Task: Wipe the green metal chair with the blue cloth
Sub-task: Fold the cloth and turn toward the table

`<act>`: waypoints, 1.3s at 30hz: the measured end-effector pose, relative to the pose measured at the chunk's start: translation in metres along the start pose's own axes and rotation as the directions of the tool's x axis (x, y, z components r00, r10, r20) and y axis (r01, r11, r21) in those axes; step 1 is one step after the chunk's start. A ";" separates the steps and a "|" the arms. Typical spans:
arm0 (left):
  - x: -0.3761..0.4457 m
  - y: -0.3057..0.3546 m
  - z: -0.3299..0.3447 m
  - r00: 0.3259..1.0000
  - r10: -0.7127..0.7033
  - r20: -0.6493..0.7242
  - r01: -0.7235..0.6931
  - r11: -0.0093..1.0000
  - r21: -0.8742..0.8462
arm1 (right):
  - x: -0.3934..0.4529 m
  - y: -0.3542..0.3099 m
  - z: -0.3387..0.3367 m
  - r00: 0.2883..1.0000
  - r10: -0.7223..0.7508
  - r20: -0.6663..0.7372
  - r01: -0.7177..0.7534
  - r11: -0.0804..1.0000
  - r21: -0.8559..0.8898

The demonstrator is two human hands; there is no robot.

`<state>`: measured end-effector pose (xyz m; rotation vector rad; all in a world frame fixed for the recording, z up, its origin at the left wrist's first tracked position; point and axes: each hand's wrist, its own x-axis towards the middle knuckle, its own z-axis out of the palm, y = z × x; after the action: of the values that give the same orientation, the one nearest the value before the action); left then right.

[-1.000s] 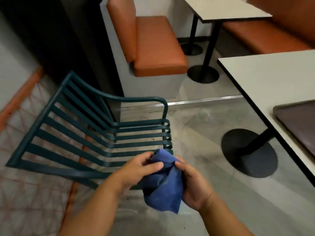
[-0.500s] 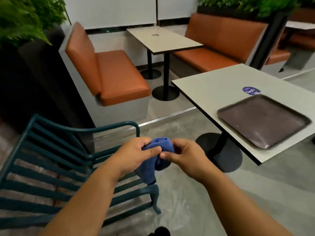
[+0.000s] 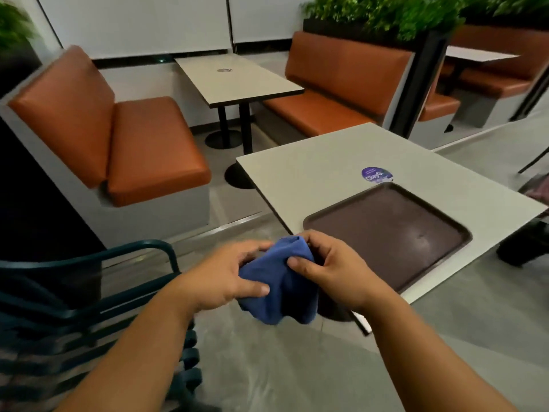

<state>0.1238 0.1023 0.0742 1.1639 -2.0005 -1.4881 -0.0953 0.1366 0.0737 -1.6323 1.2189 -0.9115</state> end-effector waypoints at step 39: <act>0.250 -0.027 0.202 0.924 -0.149 -0.351 0.260 0.920 0.293 | 0.076 0.220 -0.222 0.929 0.366 0.062 -0.317 0.869 -0.379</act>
<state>-0.1554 0.0204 -0.0647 1.6863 -1.9915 -0.9748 -0.3498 -0.0140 -0.0521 -1.6497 1.5898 -0.3597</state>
